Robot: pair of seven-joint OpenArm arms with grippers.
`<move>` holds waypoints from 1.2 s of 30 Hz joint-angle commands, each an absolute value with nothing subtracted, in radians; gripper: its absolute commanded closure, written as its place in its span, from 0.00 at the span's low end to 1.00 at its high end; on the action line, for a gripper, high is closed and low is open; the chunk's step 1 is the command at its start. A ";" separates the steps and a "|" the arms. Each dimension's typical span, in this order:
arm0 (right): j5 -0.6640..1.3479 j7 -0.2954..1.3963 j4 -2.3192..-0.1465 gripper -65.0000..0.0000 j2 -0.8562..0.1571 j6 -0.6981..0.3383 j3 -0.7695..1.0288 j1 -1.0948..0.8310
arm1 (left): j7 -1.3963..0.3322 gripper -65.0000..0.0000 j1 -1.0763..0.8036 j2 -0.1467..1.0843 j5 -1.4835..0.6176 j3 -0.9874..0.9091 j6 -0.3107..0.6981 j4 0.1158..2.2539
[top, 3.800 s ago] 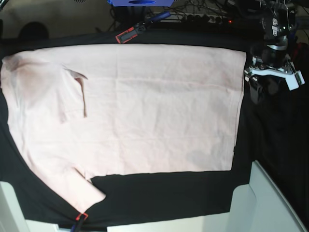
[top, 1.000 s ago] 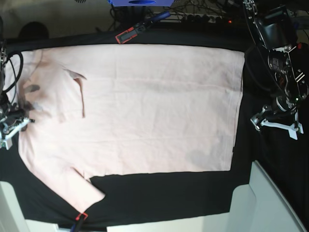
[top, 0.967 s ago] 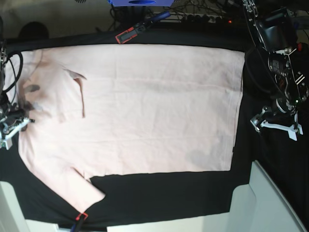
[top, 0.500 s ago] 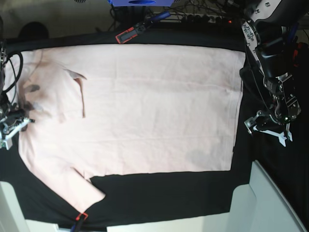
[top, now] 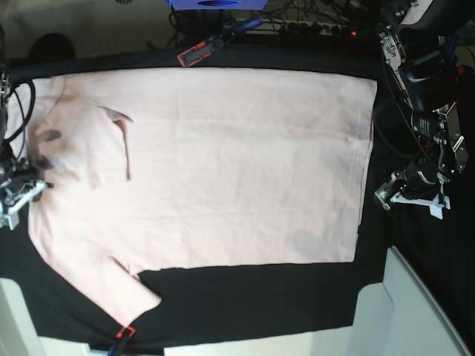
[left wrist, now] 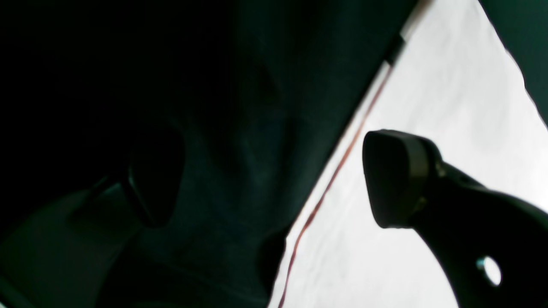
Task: Fold the T-shirt properly
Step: 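Move both grippers along the shirt's sides toward the hem, then grasp the hem edge of the pink T-shirt with both grippers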
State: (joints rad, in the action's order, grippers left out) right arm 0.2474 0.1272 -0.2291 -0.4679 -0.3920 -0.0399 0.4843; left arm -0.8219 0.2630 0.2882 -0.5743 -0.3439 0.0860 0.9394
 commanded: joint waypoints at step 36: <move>0.228 0.173 -0.229 0.99 -0.483 -0.389 -0.044 0.489 | -0.613 0.03 0.501 0.205 -0.325 -0.335 0.116 0.562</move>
State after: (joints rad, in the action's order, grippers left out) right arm 0.2474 0.1280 -0.2310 -0.4694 -0.3943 -0.0399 0.4839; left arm -0.5697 0.4934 0.2085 -0.3180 -0.3378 0.1173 0.5690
